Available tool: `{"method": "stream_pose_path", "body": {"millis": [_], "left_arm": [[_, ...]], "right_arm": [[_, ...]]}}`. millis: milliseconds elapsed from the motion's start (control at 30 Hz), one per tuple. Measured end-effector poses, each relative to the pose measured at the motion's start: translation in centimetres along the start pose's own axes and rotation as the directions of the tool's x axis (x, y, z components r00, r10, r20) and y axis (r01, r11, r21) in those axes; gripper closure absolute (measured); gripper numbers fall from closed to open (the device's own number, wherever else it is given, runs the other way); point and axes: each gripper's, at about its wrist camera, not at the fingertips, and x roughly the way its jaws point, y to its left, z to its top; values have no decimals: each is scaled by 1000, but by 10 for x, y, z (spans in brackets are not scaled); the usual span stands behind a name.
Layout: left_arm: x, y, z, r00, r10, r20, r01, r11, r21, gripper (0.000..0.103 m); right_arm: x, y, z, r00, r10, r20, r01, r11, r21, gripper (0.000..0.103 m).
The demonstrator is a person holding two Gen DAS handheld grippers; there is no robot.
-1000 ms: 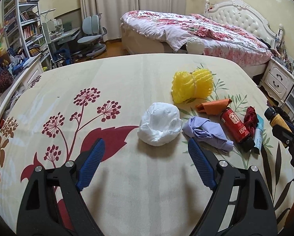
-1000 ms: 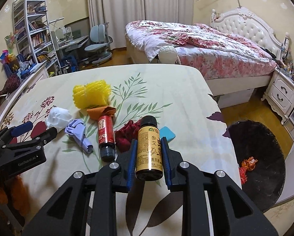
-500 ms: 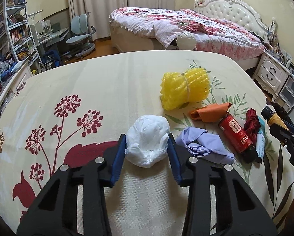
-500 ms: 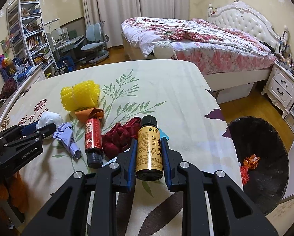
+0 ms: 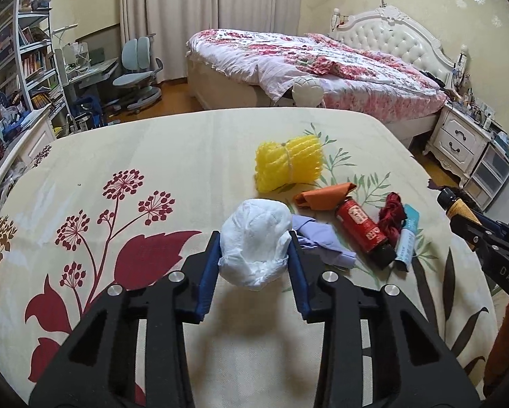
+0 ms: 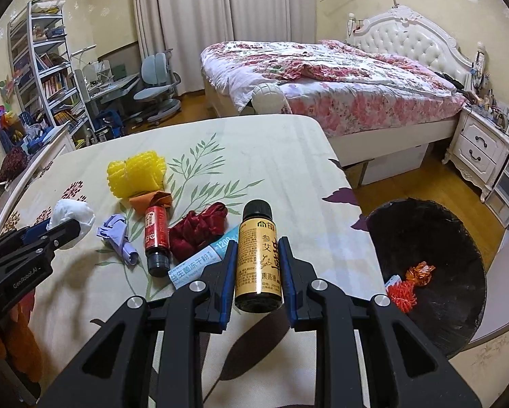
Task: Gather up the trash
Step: 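Carry the gold bottle and white bag over the trash bin with both tools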
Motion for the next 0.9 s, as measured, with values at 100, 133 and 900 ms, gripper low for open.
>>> {"method": "stream_pose_path", "body": {"millis": [100, 133, 900], "left_arm": [[-10, -14, 2, 999, -30, 24, 30, 999, 14, 66], [-13, -21, 4, 998, -44, 34, 43, 999, 22, 66], [27, -219, 31, 960, -278, 43, 258, 930, 262, 66]], "right_arm": [[-7, -12, -1, 1000, -24, 13, 24, 1000, 19, 78], [-10, -18, -1, 999, -37, 18, 36, 999, 28, 78], [-14, -149, -12, 946, -324, 18, 313, 925, 215, 78]]}}
